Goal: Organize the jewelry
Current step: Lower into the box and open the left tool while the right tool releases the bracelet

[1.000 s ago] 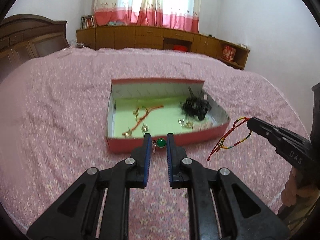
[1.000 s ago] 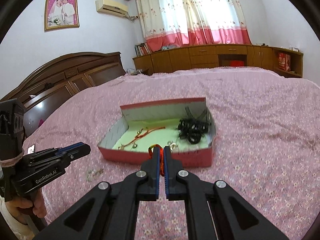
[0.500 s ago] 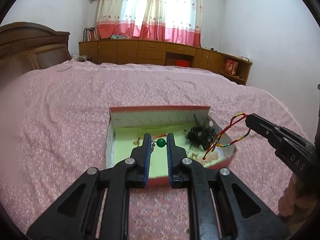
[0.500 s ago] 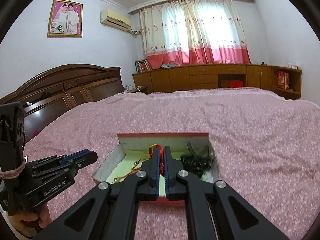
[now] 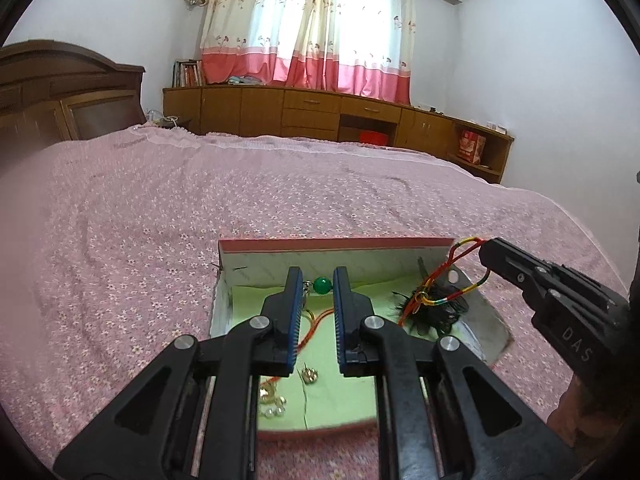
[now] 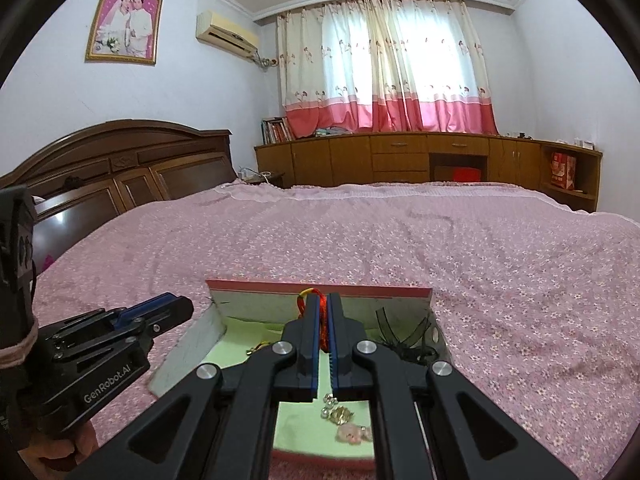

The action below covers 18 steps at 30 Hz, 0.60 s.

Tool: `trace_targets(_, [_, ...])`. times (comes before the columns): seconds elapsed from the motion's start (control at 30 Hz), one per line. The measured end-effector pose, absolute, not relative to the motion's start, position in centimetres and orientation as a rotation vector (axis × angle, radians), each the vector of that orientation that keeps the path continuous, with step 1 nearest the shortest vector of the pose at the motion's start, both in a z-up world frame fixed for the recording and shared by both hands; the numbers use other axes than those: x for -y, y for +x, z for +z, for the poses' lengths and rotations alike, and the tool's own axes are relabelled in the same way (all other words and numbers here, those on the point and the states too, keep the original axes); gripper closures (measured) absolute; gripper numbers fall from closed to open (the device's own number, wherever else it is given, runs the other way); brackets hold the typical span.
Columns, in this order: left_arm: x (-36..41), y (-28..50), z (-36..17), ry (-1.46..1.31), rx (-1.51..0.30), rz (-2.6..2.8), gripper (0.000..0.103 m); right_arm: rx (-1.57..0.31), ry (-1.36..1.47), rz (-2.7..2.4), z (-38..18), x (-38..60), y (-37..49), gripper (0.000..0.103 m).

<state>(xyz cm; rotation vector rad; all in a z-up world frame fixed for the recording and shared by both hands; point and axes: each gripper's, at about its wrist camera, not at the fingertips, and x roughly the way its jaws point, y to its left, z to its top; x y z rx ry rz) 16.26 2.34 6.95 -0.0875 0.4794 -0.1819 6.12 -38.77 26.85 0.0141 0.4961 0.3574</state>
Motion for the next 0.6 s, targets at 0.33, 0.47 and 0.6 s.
trace_targets(0.33, [-2.2,19.4,4.0,-0.100,-0.548,-0.160,0.096,-0.603,0.017,0.320,22.8,37.3,9.8,0.098])
trace_targets(0.47, [-2.0,20.6,2.5,-0.086,-0.623,-0.154,0.096,-0.685,0.036,0.298,21.1,37.3,11.3,0.098])
trace_targets(0.6, [-2.0,21.4,1.1,-0.082,-0.696,-0.150,0.096,-0.749,0.046,0.278,19.7,37.4,12.2,0.098])
